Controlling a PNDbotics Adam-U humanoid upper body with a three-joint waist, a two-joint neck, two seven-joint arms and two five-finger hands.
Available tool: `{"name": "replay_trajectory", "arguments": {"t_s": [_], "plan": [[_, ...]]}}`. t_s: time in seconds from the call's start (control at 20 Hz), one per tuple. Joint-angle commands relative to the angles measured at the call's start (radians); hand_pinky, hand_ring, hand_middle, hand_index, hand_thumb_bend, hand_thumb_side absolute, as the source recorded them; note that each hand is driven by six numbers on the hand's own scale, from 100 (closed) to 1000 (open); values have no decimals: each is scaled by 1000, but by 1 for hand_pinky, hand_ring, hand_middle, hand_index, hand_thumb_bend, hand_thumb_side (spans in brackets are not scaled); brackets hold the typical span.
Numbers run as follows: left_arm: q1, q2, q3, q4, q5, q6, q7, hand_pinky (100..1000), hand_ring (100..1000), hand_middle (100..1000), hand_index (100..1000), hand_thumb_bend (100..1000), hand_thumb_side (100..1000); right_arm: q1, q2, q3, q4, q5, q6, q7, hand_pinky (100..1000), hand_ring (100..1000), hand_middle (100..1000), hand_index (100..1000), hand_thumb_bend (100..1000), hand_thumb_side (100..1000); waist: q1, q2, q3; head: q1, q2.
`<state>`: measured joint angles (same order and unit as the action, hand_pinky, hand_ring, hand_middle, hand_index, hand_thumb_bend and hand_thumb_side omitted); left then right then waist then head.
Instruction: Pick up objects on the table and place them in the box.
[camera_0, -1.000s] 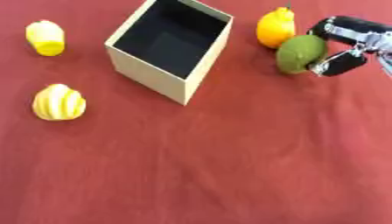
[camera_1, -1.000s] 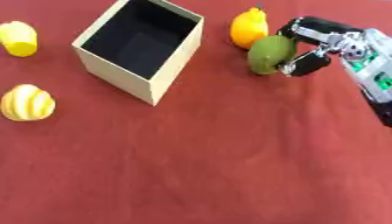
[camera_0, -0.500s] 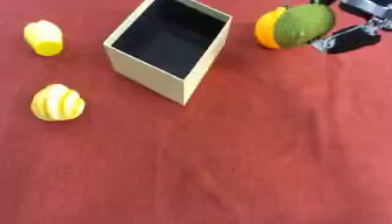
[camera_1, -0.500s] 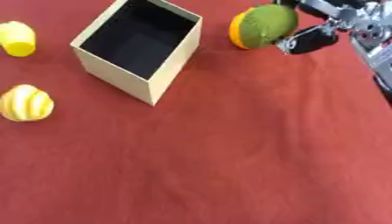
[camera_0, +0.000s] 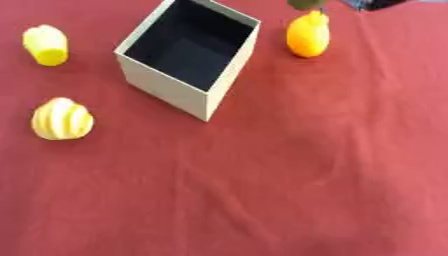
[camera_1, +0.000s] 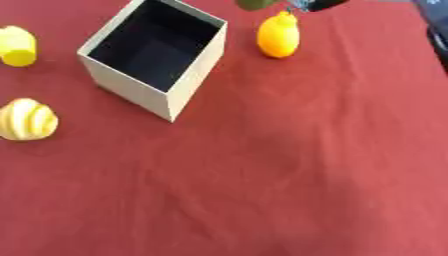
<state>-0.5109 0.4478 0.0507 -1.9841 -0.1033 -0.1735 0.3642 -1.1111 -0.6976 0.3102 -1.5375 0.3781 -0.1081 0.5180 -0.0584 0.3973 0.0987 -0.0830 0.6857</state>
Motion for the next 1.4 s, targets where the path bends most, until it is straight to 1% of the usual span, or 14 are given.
{"name": "replay_trajectory", "arguments": {"t_s": [0.05, 0.3, 0.6, 0.85, 1.15, 1.3, 1.4], "plan": [[-17, 19, -1, -16, 8, -5, -6, 757, 754, 723, 874, 297, 754, -61, 60, 3, 68, 28, -12, 13, 763, 710, 557, 631, 100, 100, 3, -26, 5, -11, -6], [-30, 16, -6, -16, 12, -10, -12, 757, 754, 723, 874, 298, 753, -116, 152, 6, 185, 80, -37, 10, 764, 712, 558, 632, 100, 100, -8, -21, 24, -34, -19], [-43, 13, -9, -16, 15, -13, -16, 758, 754, 724, 874, 300, 751, -134, 232, 5, 313, 141, -64, 2, 769, 719, 564, 637, 100, 100, -17, -15, 51, -58, -26], [-47, 12, -9, -16, 16, -13, -16, 758, 754, 724, 874, 299, 752, -131, 270, 14, 392, 197, -90, 4, 772, 730, 576, 648, 100, 100, -22, -11, 62, -68, -29], [-47, 9, -10, -16, 17, -10, -15, 757, 753, 724, 874, 297, 755, -129, 283, 23, 431, 232, -126, 2, 779, 745, 592, 663, 100, 100, -26, -9, 63, -66, -29], [-48, 8, -11, -16, 18, -10, -16, 758, 753, 724, 874, 297, 755, -134, 289, 24, 433, 247, -139, -4, 791, 779, 641, 702, 100, 100, -26, -10, 63, -68, -30], [-48, 8, -11, -16, 18, -9, -17, 758, 753, 725, 874, 297, 756, -136, 291, 26, 431, 255, -151, -6, 818, 849, 748, 779, 108, 100, -25, -10, 62, -69, -32]]}}
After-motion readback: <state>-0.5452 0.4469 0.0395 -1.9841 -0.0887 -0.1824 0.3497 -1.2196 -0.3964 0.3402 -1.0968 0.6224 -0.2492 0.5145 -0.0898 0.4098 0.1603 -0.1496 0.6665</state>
